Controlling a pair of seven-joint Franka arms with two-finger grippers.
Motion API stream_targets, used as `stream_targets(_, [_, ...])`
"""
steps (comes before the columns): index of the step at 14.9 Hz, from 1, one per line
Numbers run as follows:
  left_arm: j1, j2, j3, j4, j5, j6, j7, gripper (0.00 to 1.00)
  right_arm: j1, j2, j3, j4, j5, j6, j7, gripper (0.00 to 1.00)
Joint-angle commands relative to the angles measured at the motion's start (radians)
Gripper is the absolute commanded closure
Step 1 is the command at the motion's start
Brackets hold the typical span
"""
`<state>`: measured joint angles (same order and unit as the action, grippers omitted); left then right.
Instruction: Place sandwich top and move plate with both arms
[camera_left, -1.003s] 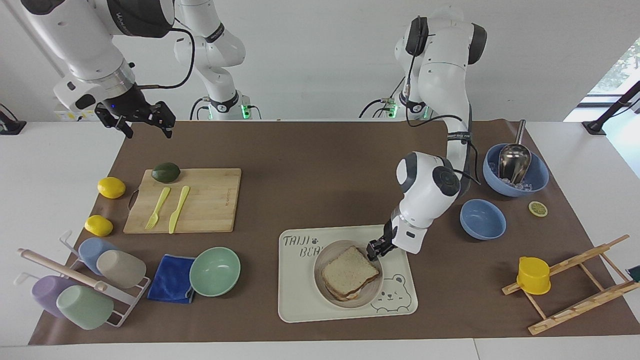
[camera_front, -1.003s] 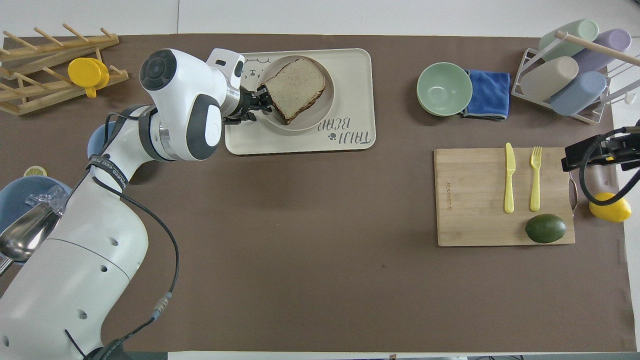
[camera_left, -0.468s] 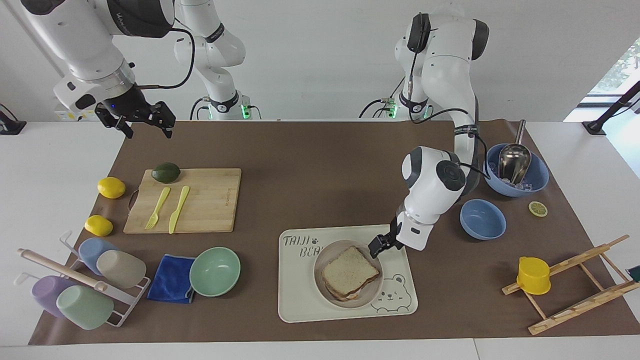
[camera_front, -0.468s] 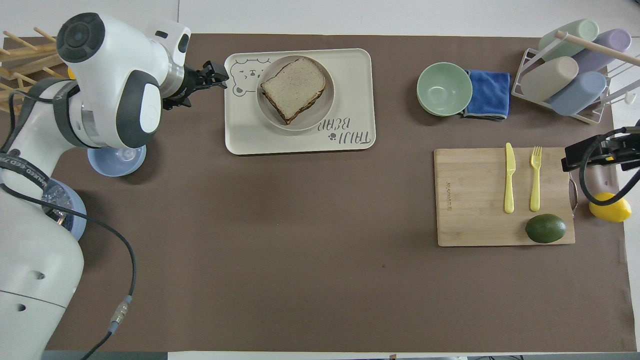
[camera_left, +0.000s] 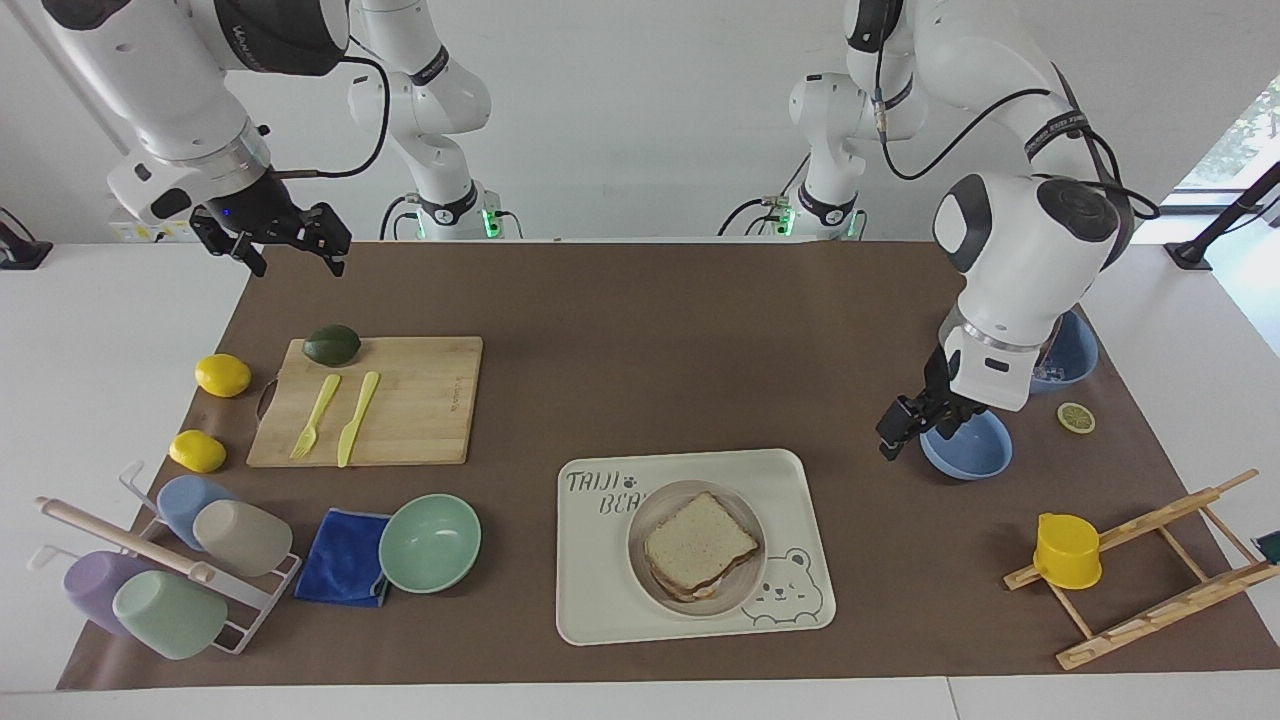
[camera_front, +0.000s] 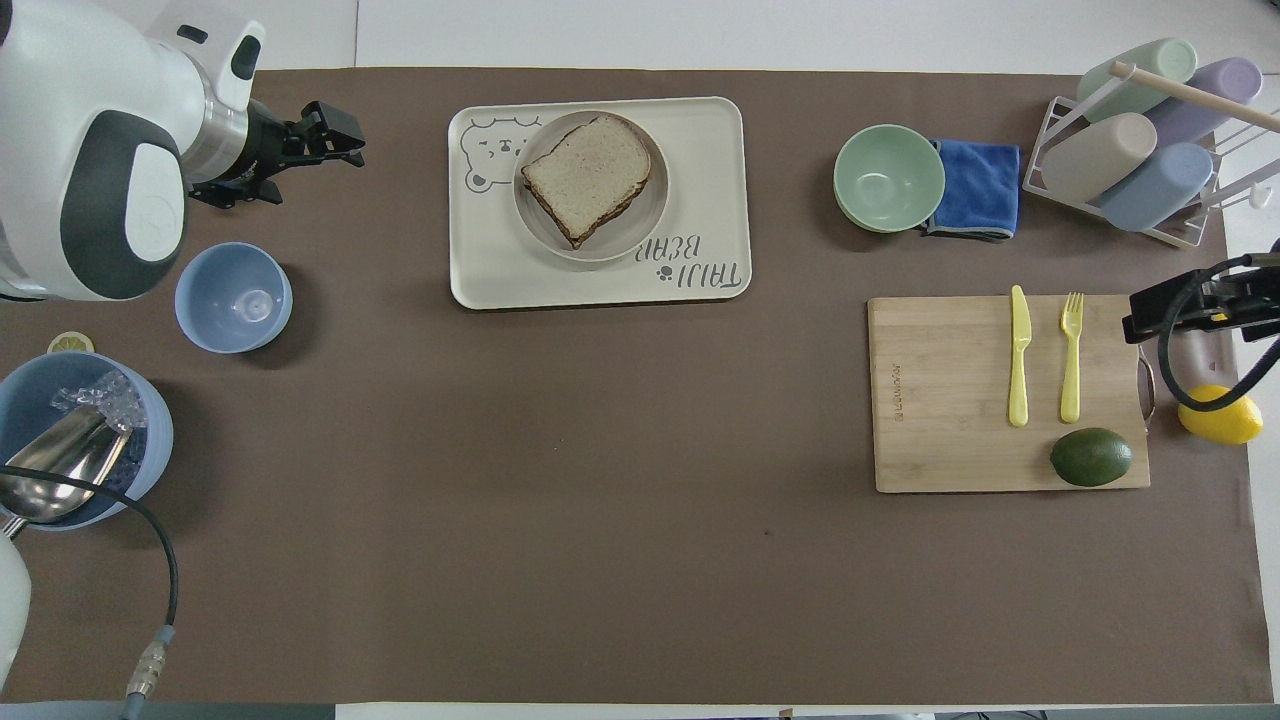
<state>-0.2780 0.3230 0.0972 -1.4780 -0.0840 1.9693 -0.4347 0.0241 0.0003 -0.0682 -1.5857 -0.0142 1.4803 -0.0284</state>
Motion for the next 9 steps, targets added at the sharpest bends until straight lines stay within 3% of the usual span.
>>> stream_targets(1, [0.008, -0.07, 0.002, -0.022, 0.047, -0.068, 0.04, 0.0, 0.0, -0.014, 0.004, -0.013, -0.013, 0.005, -0.008, 0.0])
stream_targets(7, [0.049, -0.223, 0.016, -0.041, 0.049, -0.26, 0.218, 0.0, 0.0, -0.013, 0.004, -0.013, -0.013, 0.003, -0.01, 0.0])
stream_targets(9, [0.098, -0.287, 0.003, -0.088, 0.049, -0.306, 0.276, 0.0, 0.0, -0.013, 0.004, -0.013, -0.013, 0.003, -0.01, 0.0])
